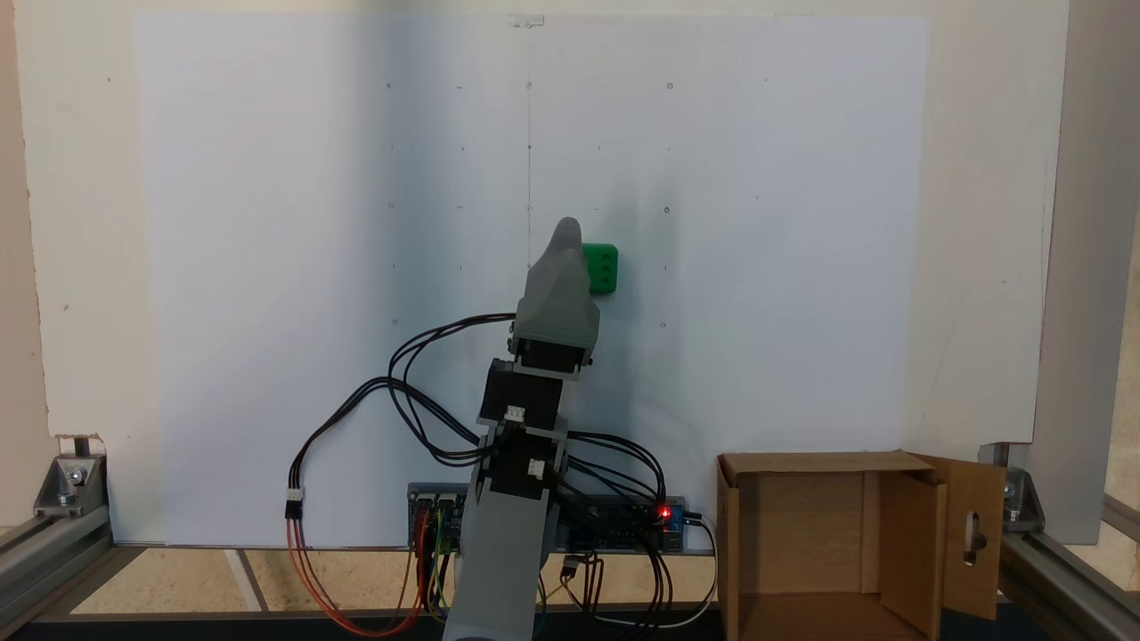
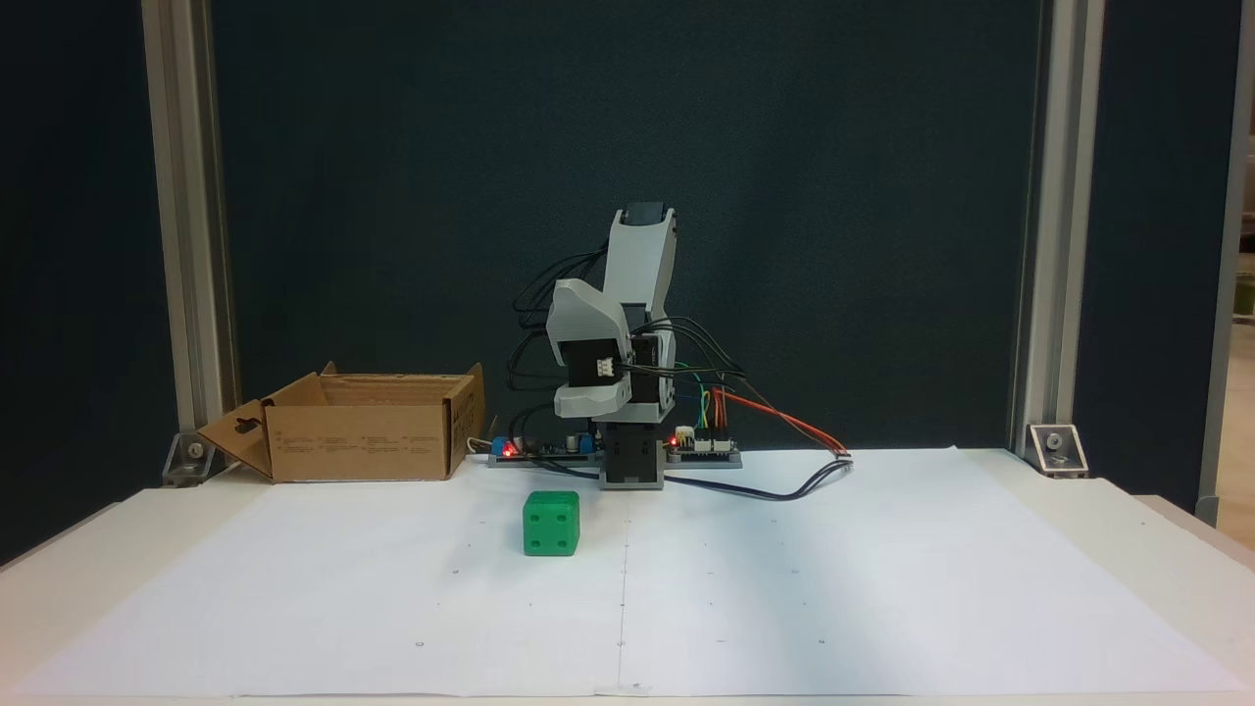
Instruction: Grasp a green dice and put it in the bin.
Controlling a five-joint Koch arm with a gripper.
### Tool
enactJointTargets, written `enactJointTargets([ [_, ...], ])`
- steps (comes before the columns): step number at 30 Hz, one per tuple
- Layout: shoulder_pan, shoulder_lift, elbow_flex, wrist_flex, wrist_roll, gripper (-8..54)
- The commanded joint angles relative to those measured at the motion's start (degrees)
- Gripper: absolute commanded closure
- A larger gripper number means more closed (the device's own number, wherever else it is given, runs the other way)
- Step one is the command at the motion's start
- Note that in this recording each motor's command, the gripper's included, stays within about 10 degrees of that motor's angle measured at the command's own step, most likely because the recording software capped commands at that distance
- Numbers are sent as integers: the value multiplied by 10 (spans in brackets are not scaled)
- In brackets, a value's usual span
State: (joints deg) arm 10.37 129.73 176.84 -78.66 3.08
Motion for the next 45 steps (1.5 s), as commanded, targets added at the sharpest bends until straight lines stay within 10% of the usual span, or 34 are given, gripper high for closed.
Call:
enactJointTargets([
  [1,-1,58,23,-33,-21,10],
  [45,-4,60,6,-11,-21,24],
])
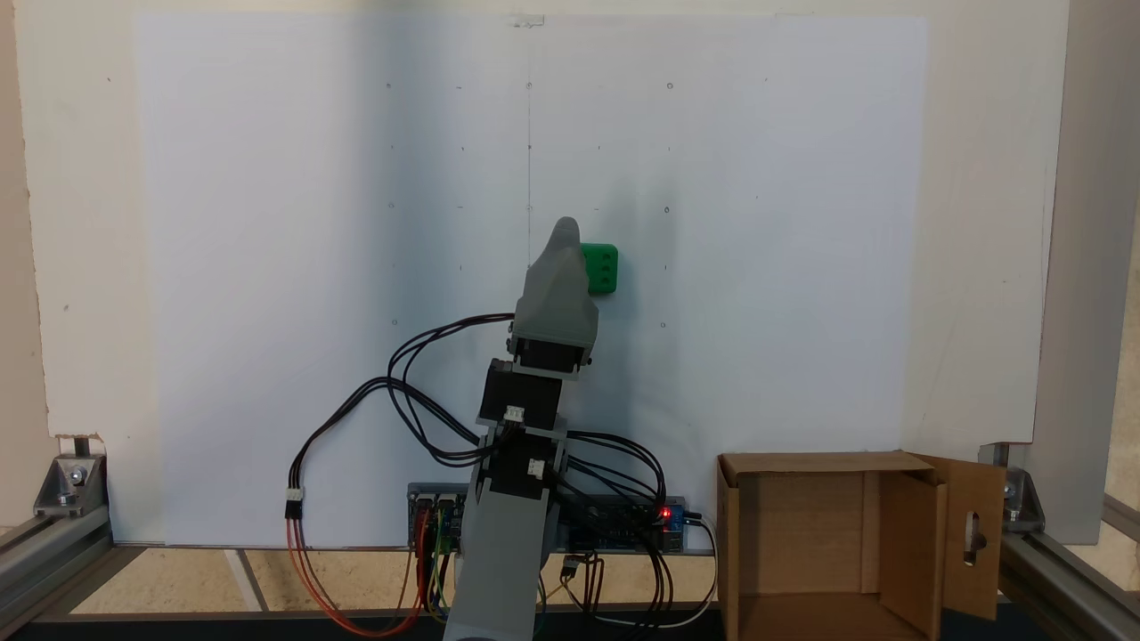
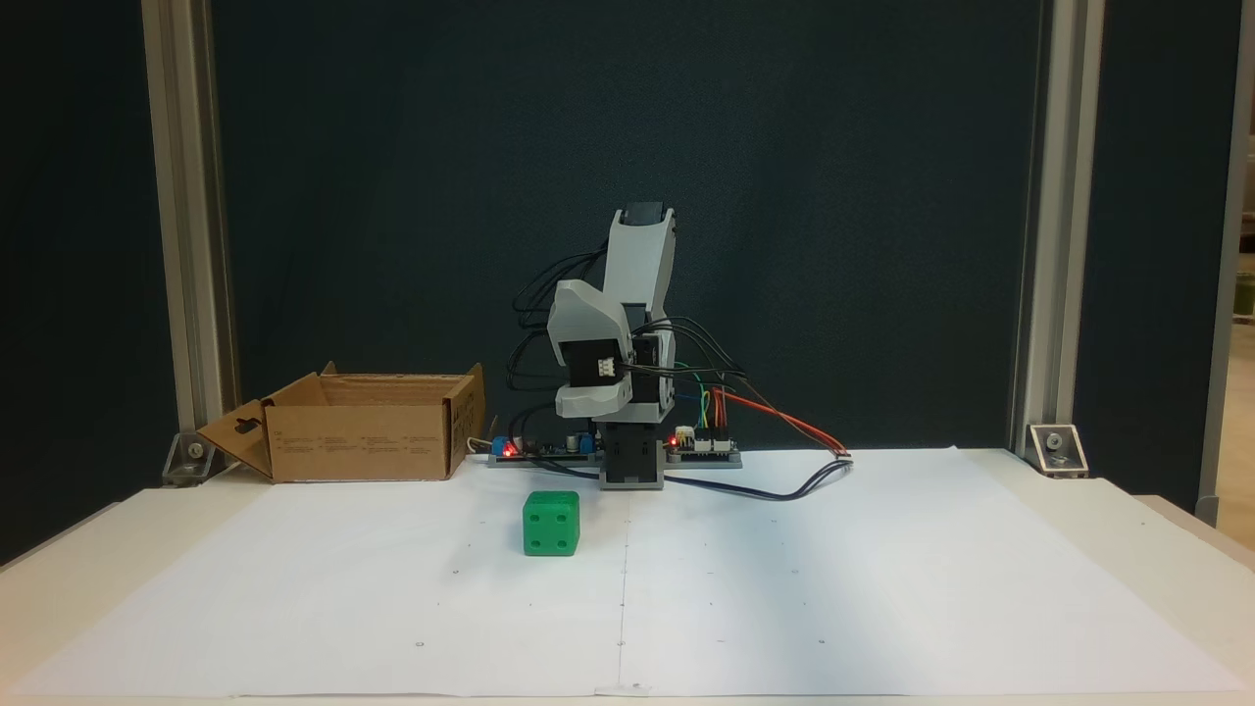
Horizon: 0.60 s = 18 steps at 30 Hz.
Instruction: Grasp a green dice and put it in the bin.
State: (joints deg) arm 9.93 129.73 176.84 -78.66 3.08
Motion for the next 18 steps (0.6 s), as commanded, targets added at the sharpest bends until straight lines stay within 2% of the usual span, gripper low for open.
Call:
enactJointTargets([
  [1,0,60,-1,-7,-21,25],
  [11,1,62,-155,191,-20,25],
  [18,1,62,-289,442,-18,25],
])
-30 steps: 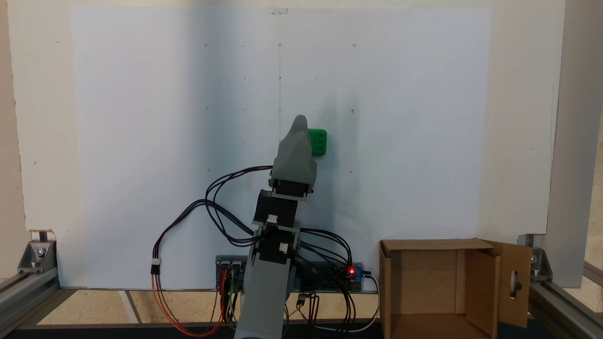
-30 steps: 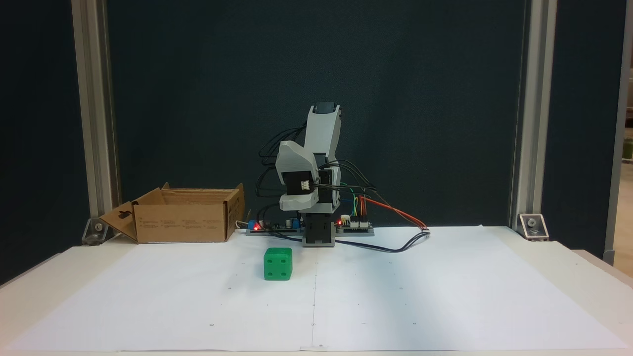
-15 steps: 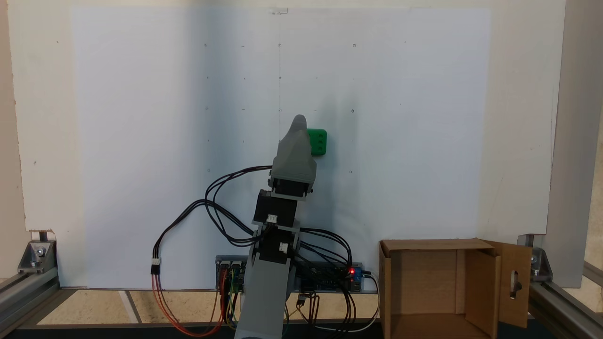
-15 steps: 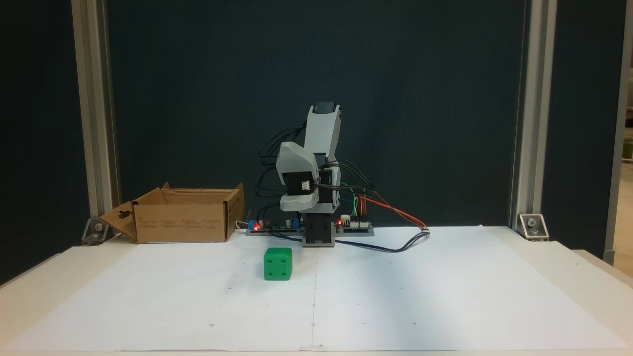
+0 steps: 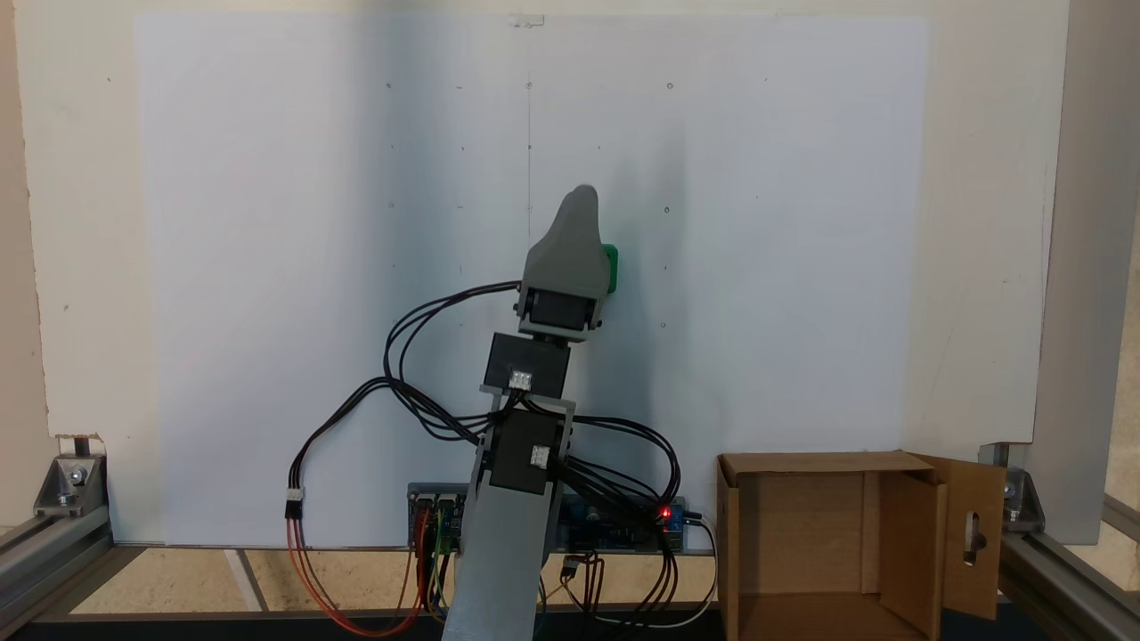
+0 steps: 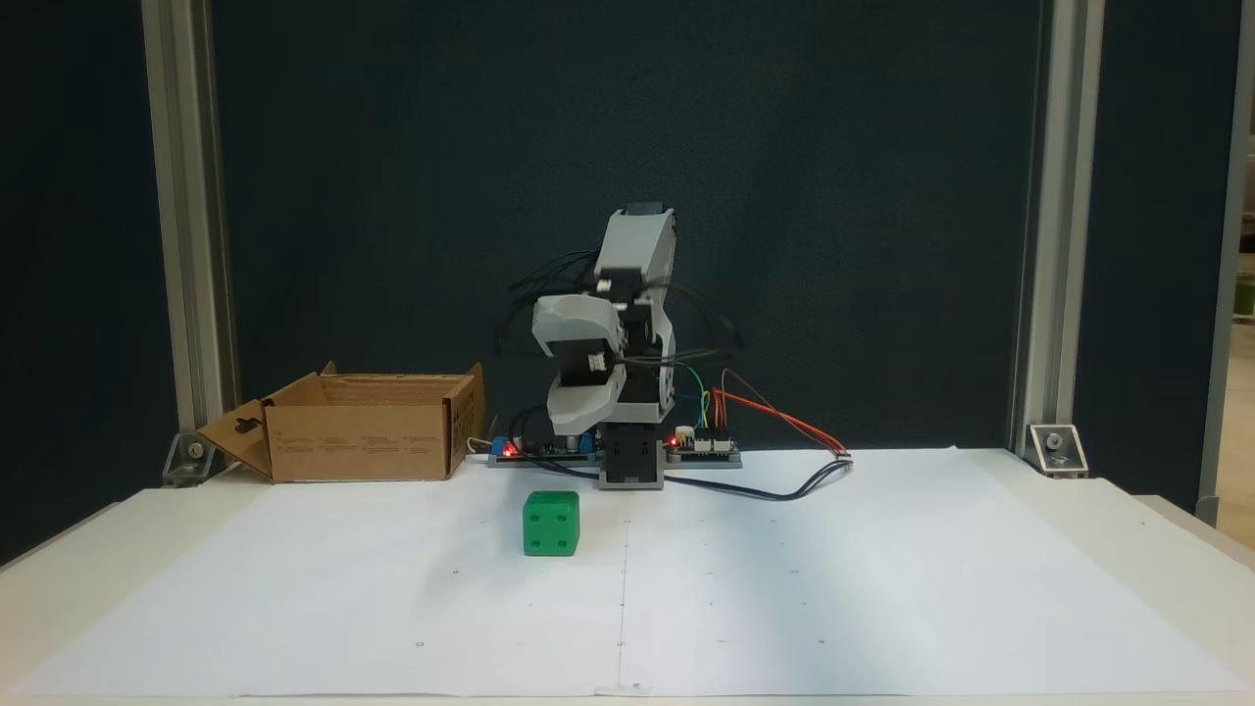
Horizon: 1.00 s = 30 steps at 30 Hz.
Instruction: Grasp a green dice and put it in the bin.
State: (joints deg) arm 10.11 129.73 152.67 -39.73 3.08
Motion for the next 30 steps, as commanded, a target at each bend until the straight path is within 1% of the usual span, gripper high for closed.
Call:
enactJointTargets([
  [1,-2,62,-71,91,-17,25],
  [9,-28,61,-352,416,-11,25],
  [16,-52,56,-411,677,-11,24],
  [19,-30,21,-426,789,-18,23],
  [23,-8,-13,-454,930,-71,18],
  [30,75,-128,-524,1165,-201,4],
])
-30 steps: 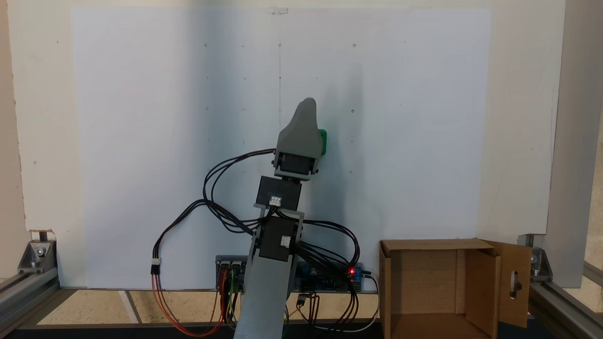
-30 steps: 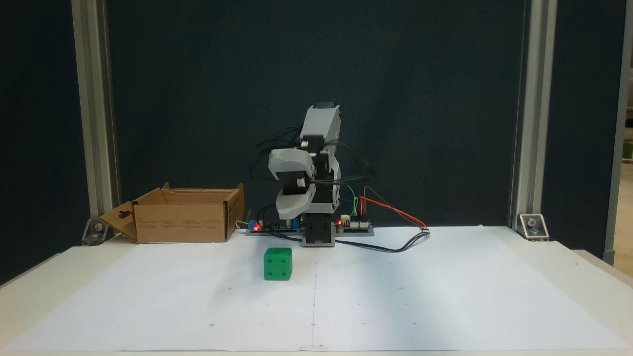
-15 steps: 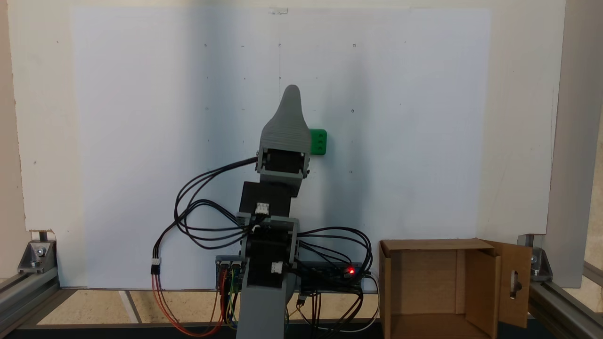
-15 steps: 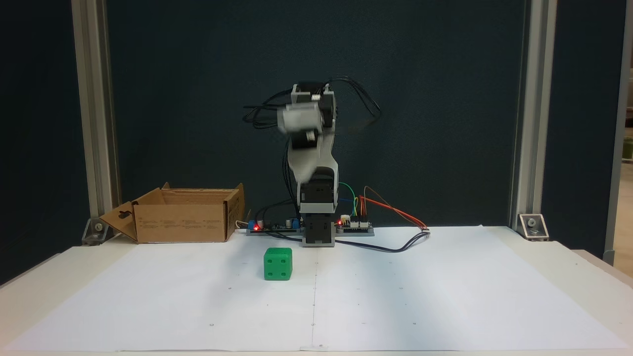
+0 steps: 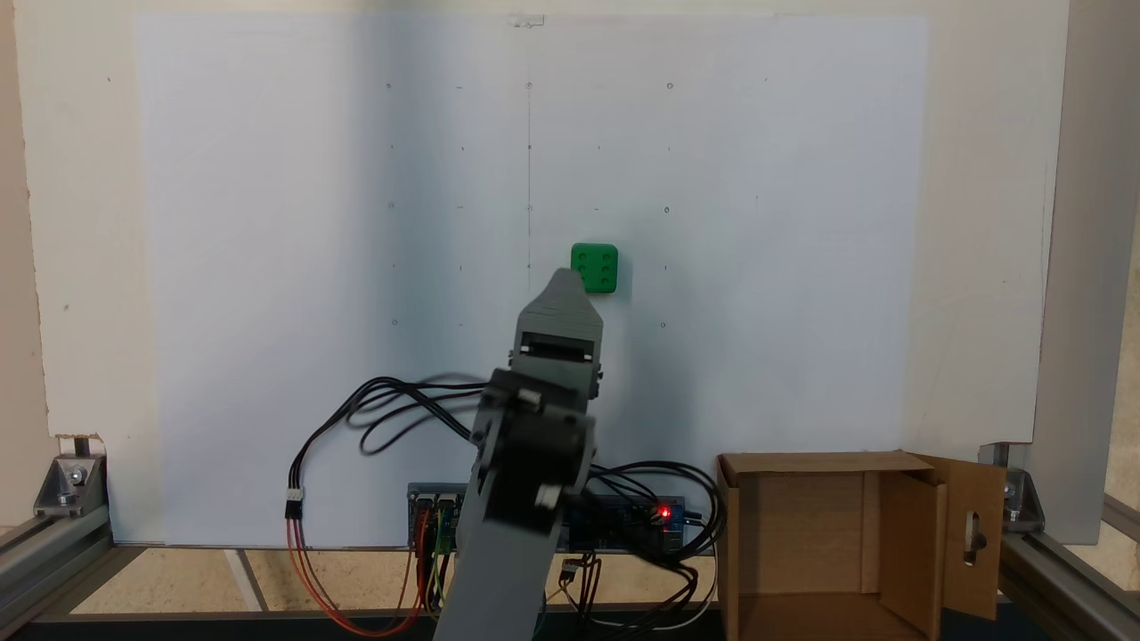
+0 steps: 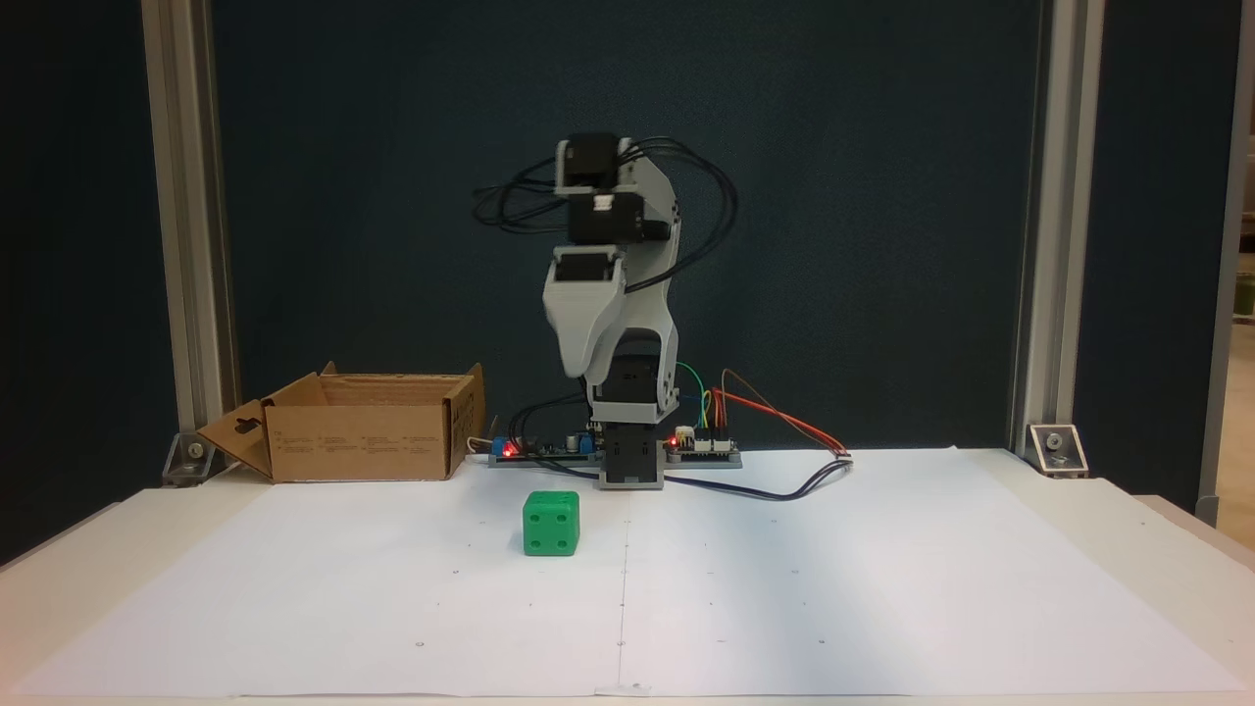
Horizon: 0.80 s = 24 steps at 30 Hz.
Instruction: Grasp a green dice and put it in the bin.
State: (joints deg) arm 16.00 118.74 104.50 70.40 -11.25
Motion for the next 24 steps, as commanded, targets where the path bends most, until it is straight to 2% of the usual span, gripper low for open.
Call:
enactJointTargets([
  [1,25,-35,-55,73,-66,4],
  [12,38,-120,-162,66,-137,2],
  [24,39,-152,-120,-33,-135,5],
])
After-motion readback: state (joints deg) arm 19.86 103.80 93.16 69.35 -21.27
